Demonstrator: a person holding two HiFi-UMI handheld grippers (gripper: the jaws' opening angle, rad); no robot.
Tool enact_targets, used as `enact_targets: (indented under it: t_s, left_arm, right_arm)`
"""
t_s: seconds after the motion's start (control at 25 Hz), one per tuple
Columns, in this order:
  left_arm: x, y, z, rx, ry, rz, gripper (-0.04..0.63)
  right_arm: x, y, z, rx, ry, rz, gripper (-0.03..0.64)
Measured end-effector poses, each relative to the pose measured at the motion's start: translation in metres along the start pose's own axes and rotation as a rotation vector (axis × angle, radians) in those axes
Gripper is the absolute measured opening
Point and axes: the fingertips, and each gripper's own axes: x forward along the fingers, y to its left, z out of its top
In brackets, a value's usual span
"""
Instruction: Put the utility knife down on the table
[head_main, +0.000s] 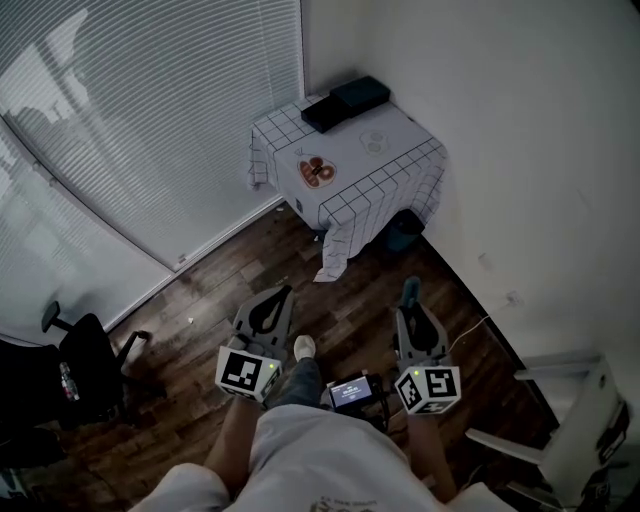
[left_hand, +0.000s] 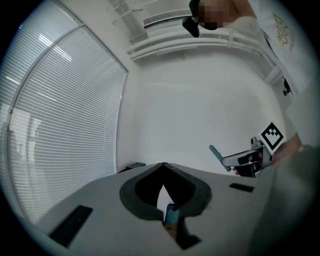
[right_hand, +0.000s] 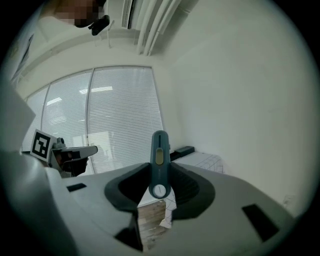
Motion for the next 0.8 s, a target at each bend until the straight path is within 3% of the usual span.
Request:
enact_targets:
  t_s: [0.4, 0.8]
  left_arm:
    - [0.082, 0.074, 0.0, -0.015, -0.012, 0.004, 0.008]
    - [0.133, 0.145, -0.002, -0.009, -0.005, -0.03, 0.008]
  right_arm:
    - [0.091, -0.02, 0.015, -0.007, 0.018, -0.05, 0.132]
    - [0.171, -0.008, 0.023, -0.004, 0.012, -0.081, 0.132]
